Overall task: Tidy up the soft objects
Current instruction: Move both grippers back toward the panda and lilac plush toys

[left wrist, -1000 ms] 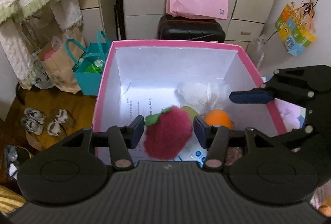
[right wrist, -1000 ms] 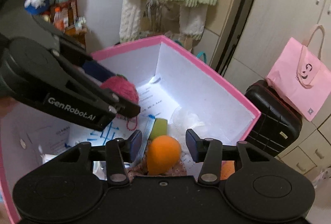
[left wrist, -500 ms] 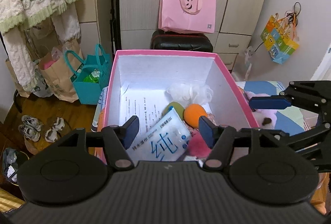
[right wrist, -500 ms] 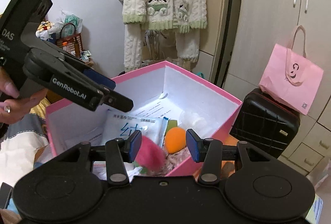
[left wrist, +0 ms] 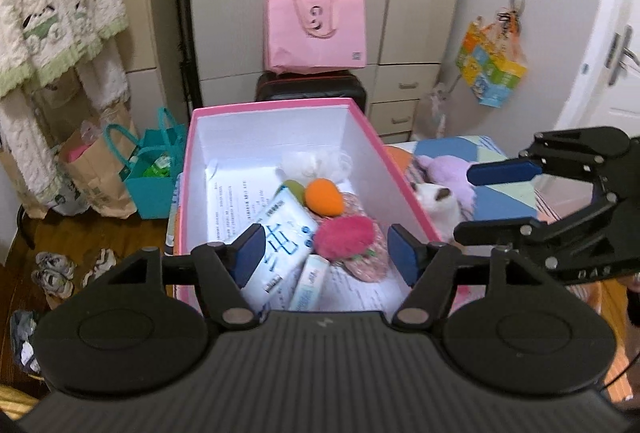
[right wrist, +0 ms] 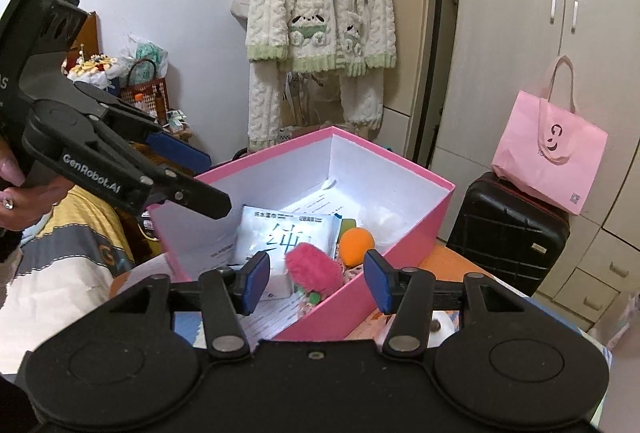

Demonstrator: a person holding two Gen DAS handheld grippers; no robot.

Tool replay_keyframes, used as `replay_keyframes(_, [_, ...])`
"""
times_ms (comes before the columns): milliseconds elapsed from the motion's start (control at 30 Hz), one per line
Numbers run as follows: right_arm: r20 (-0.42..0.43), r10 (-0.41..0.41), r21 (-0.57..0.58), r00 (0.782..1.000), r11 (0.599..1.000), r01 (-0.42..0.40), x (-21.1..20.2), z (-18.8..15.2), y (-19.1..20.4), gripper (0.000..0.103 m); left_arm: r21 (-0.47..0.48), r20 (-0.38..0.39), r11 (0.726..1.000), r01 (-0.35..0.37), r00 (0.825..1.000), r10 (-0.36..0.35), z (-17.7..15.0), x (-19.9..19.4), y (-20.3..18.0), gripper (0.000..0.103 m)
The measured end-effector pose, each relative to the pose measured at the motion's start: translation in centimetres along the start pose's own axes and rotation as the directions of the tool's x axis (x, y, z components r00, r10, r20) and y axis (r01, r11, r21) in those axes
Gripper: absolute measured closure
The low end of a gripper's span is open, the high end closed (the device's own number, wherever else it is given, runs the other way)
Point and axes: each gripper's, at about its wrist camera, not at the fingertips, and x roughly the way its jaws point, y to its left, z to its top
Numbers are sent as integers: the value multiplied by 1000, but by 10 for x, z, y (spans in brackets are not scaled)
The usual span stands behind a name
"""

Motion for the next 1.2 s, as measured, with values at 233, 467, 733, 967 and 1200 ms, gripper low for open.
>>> replay_keyframes(233, [19,-2,-4,1000,1000,2,-35,-11,9,39,68,7,998,16,1000,-17,-8,-25,-19,33])
replay_keyframes(467, [61,-99,-8,993,995,99,-76,-26,11,31,74,-17,991,113,994,-112,-13,-47,-41,25])
replay_keyframes(733, [89,-171,20,981,985,170,-119,-49,-1,22,145,-42,977,153,988,-149,-16,-51,-86,23])
replay_keyframes(967, [71,-192,58,979,980,188,-136,-76,-20,15,224,-75,955,194,981,-182,-17,-35,-133,15])
replay_keyframes(1200, [28,-167,7,985,986,167,-130,-102,-32,11,223,-112,950,221,973,-200,-19,-2,-163,14])
